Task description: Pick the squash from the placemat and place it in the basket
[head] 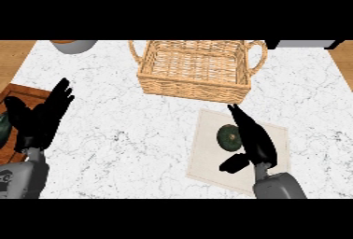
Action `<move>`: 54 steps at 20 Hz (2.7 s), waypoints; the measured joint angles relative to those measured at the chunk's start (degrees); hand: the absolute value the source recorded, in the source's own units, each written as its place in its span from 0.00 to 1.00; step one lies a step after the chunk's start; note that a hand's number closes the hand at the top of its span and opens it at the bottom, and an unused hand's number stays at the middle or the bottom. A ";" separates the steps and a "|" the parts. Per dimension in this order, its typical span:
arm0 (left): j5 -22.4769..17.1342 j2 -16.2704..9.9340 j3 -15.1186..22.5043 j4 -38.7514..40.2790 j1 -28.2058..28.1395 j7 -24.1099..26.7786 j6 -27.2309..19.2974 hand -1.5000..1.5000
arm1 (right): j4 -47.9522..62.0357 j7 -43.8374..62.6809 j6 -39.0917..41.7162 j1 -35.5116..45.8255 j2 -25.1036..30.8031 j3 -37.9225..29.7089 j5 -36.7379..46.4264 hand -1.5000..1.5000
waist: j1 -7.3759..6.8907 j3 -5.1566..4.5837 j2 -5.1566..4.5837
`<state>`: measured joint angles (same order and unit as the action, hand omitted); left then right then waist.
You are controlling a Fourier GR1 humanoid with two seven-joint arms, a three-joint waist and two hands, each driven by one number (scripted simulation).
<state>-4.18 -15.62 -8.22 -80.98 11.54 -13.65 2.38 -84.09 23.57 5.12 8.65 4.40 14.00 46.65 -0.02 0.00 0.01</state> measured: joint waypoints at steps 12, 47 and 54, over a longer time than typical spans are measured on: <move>0.86 0.65 -1.20 1.39 -0.51 1.82 1.52 0.50 | 9.22 -4.10 -0.31 4.90 -0.40 0.03 5.77 1.00 | 0.03 -0.31 0.37; 2.03 1.53 0.68 5.55 5.21 0.47 2.06 0.50 | -6.55 38.32 -38.87 44.00 -3.89 44.20 -5.15 1.00 | -3.81 -0.26 0.79; 2.30 1.89 0.76 5.62 5.33 1.23 1.74 0.50 | 0.11 42.52 -37.07 58.45 -3.76 36.89 -6.75 1.00 | -3.76 -0.28 0.60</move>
<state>-1.87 -13.73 -7.46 -75.36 16.87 -12.42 4.12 -83.98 66.09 -31.94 67.10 0.65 50.89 39.89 -3.78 -0.28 0.60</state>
